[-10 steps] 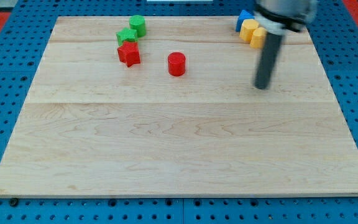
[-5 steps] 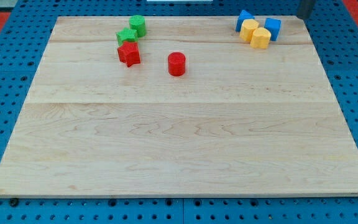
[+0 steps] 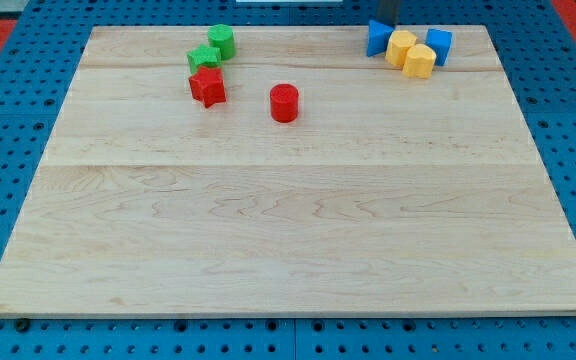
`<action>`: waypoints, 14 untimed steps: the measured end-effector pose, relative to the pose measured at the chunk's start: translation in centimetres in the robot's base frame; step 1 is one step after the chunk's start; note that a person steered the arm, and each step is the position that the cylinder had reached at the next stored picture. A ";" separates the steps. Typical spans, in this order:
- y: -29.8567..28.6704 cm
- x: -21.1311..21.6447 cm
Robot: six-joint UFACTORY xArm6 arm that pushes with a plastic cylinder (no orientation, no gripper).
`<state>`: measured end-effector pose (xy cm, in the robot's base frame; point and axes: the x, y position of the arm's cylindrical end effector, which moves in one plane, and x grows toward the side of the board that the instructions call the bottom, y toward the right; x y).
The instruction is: Move the blue triangle into the left side of the yellow blocks
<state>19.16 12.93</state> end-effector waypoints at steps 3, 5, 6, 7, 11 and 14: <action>-6.8 2.0; -1.4 2.1; -2.2 1.7; -3.5 0.0; -6.2 17.5; 21.6 3.8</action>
<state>22.96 34.54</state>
